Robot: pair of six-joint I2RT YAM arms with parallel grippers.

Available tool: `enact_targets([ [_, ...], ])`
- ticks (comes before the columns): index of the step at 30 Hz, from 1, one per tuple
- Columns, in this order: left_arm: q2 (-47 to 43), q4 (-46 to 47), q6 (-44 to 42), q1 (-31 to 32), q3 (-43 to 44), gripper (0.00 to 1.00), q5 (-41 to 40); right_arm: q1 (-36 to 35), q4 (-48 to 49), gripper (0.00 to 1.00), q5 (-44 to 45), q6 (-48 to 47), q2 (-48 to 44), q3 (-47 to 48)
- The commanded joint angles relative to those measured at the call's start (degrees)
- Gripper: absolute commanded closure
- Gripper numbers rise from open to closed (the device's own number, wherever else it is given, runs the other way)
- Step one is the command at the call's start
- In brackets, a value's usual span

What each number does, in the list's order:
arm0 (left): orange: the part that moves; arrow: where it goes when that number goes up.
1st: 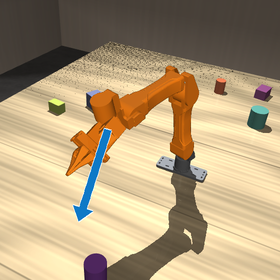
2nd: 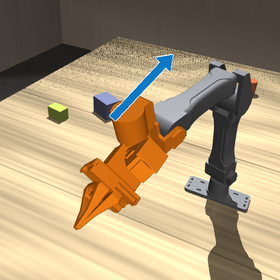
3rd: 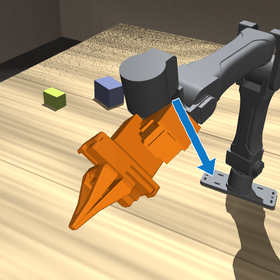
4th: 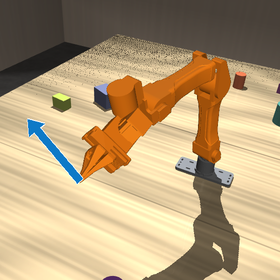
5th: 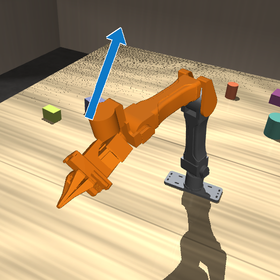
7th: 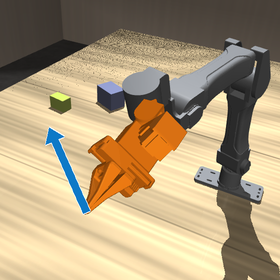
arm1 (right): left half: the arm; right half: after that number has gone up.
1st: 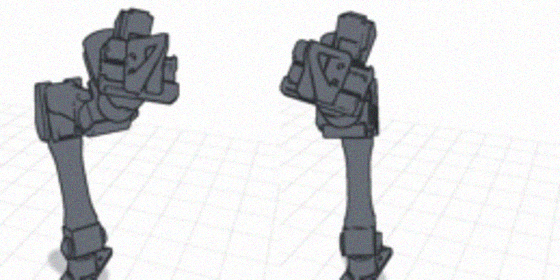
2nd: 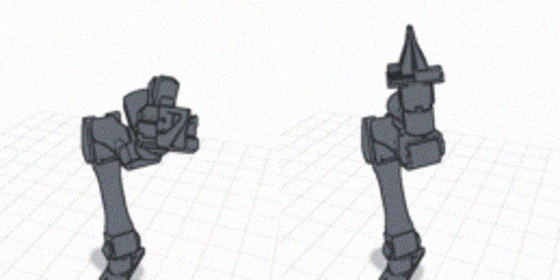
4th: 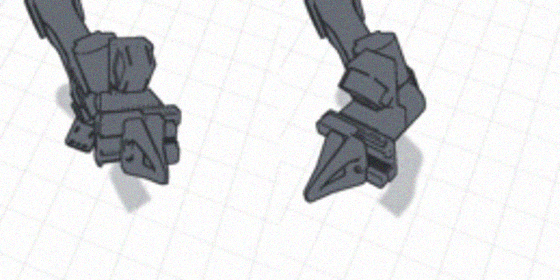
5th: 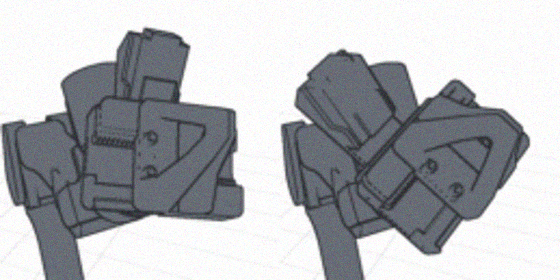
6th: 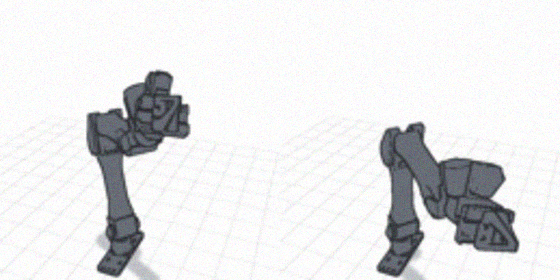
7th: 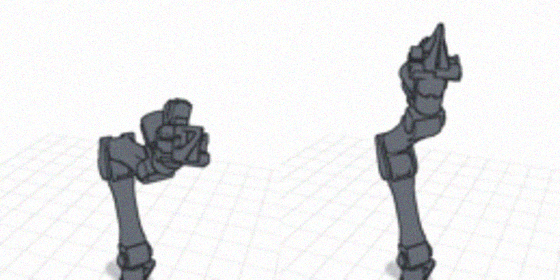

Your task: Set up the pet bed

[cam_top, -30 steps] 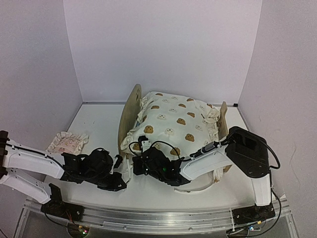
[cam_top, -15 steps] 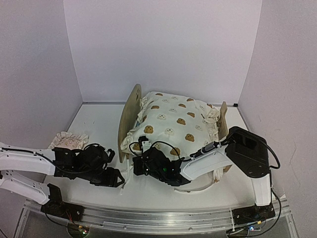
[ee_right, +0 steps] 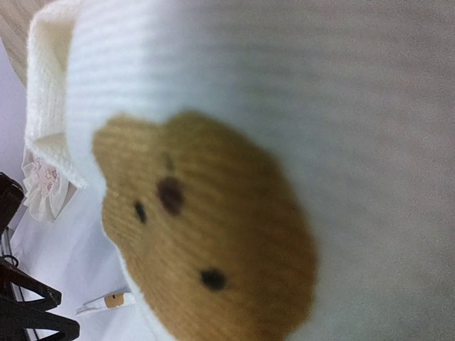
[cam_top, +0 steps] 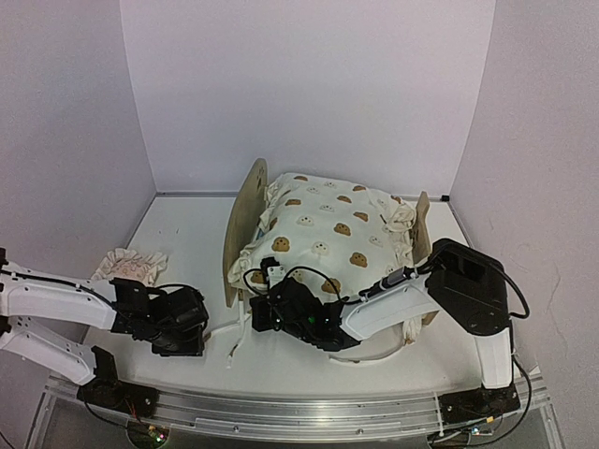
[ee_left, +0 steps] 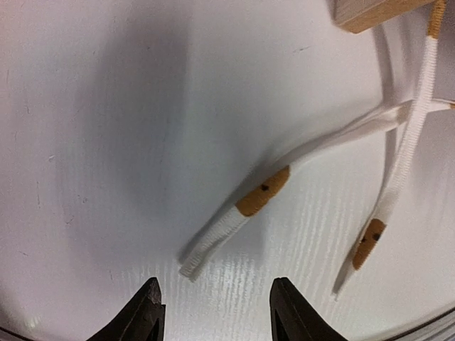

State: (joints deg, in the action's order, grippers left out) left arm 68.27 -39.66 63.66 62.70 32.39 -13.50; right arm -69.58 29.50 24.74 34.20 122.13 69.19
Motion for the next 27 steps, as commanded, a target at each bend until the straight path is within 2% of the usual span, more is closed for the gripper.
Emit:
enact_targets([
  [1,2.63,0.01,3.25,0.15,-0.73,0.51,-3.21,-0.38,1.18,1.0,-1.33,0.26,-1.46,-0.6],
  [9,8.02,4.69,3.49,0.14,-1.57,0.59,-5.43,-0.38,1.19,1.0,-1.77,0.5,-1.34,-0.79],
  [14,10.28,4.54,3.96,0.13,-0.94,0.67,-6.81,-0.38,1.18,1.0,-1.86,0.83,-1.28,-1.06],
  [27,10.99,6.46,0.85,0.15,-0.67,1.0,-6.93,-0.38,1.2,1.0,-1.96,0.73,-1.63,-0.9],
])
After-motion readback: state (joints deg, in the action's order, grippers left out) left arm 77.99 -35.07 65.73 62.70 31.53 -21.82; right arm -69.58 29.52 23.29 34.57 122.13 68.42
